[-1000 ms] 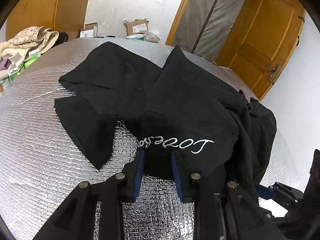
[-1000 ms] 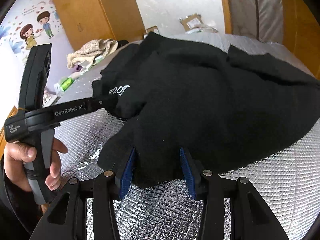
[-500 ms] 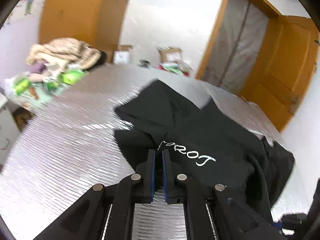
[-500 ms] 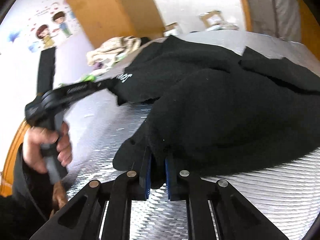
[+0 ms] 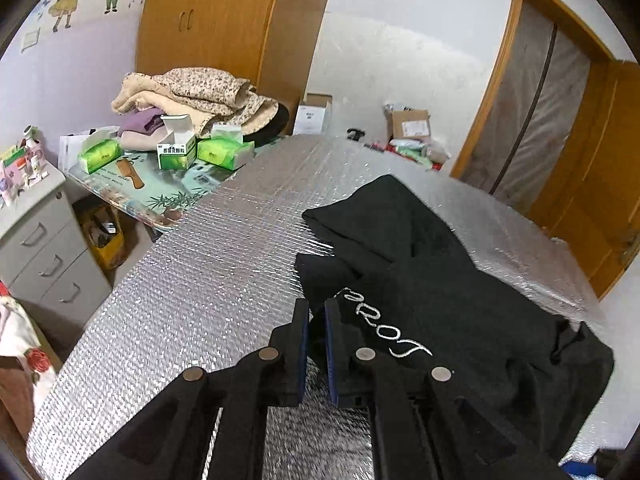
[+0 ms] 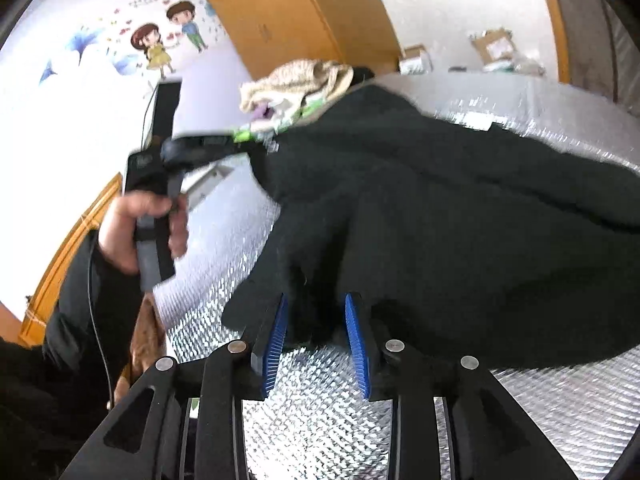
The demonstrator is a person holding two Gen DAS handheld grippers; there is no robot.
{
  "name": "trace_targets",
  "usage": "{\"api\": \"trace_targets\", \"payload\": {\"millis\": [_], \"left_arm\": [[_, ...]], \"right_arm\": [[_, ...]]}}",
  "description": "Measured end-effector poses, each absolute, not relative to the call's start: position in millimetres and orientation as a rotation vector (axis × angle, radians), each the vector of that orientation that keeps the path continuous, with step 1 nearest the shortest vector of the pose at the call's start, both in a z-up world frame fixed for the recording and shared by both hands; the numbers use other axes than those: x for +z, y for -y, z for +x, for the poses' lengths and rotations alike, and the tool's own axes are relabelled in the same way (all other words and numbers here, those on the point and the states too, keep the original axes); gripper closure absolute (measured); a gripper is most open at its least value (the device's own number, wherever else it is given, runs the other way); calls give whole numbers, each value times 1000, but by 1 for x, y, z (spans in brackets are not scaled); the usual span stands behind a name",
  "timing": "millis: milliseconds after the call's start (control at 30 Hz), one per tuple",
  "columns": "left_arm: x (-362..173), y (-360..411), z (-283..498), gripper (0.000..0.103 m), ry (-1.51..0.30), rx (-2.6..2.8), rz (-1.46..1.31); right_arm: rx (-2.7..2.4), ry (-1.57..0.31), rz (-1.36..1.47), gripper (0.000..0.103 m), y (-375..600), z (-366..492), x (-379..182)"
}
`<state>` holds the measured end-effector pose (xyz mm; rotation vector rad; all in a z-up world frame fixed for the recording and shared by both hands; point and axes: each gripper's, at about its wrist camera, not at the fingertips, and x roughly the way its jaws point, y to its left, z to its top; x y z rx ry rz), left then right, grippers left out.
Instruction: Fold clothes
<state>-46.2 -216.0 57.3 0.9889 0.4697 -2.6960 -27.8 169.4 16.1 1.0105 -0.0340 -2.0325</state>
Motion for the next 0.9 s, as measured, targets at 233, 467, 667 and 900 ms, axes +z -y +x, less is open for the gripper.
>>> {"api": "trace_targets", "payload": {"millis": [233,467,667,900], "left_arm": [[73,190,-2,95,-515,-2776,911],[43,99,13,95,-516,-3043,1204],[8,72,7,96,-436,-2980,1410],[7,79,18,101,-232,-2943,1328]], "right_arm": [[-2200,71,1052,70,-196,-52,14],[-2280,75,1109,65,-208,-66,6],[-2358,63,1164,65,-215,-79,-4],[-2379,60,1212,65,-222,-82,-10]]}}
